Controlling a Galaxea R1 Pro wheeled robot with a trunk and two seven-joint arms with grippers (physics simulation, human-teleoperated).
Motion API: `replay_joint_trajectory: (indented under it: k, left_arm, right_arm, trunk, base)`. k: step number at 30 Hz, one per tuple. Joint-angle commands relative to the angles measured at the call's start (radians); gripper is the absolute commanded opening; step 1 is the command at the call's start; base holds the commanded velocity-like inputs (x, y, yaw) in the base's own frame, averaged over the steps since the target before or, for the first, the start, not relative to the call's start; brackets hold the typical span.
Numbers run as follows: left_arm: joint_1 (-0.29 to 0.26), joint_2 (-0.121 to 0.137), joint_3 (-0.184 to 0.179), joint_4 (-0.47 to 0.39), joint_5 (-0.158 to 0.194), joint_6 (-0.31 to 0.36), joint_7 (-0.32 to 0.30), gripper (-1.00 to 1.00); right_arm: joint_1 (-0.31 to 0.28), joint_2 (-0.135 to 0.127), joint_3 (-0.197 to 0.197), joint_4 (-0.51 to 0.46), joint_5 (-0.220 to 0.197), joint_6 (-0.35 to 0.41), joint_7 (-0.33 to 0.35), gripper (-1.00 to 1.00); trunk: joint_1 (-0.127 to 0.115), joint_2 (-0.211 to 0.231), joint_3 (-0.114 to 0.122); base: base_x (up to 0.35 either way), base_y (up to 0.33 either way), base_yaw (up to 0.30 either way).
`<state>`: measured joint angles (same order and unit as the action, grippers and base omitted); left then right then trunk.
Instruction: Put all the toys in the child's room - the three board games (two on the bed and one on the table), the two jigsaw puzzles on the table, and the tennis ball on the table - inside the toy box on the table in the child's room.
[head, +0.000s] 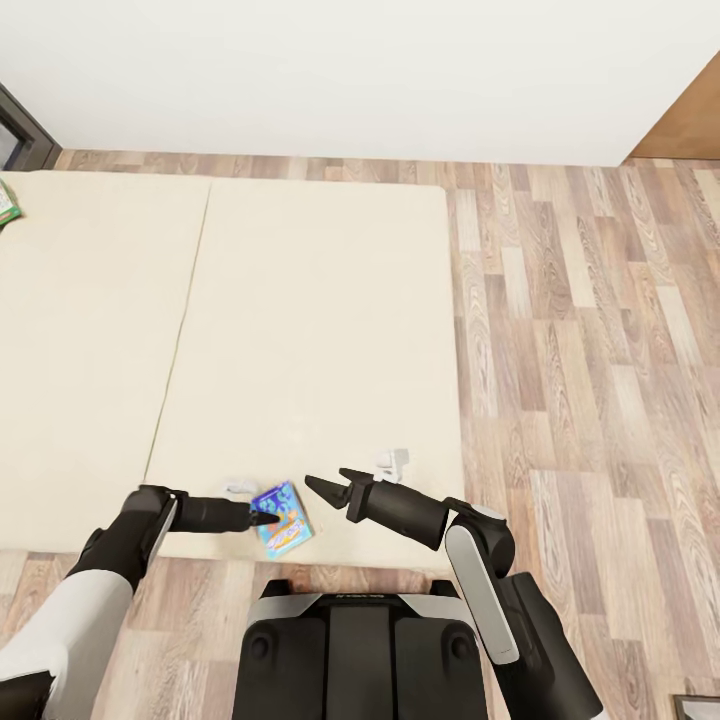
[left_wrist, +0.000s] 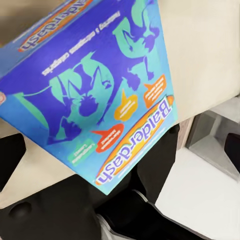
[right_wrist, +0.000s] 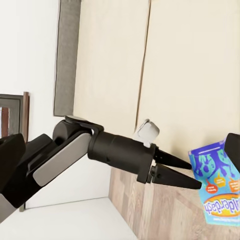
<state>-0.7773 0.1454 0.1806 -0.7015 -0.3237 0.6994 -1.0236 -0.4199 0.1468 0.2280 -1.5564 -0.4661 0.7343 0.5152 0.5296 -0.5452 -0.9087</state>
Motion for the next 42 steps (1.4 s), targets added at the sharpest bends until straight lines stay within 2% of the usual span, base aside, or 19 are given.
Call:
replay_joint_trajectory:
  k: [1,8,31,42]
  left_arm:
    - [0.000,-0.001,0.008,-0.001,-0.009,0.007,-0.009,1.00]
    - [0.000,0.001,0.025,-0.001,-0.009,0.006,-0.010,1.00]
    - [0.000,0.000,0.027,-0.001,-0.011,0.006,0.013,1.00]
    - [0.000,-0.002,0.025,-0.001,-0.011,0.006,0.019,1.00]
  right_arm:
    - [0.000,0.000,-0.001,-0.001,-0.003,0.007,0.001,1.00]
    - [0.000,0.000,-0.001,0.000,-0.003,0.007,0.001,1.00]
    - [0.000,0.000,-0.001,-0.001,-0.003,0.007,0.002,1.00]
    - [0.000,0.000,-0.002,-0.001,-0.004,0.007,0.002,1.00]
  trunk:
    - [0.001,-0.001,-0.001]
    - [0.001,-0.001,-0.001]
    - [0.001,-0.001,-0.001]
    - [0.001,-0.001,-0.001]
  base:
    - [0.098,-0.005,0.000]
    - [0.049,-0.002,0.000]
    - [0.039,-0.041,0.000]
    - [0.042,-0.231,0.000]
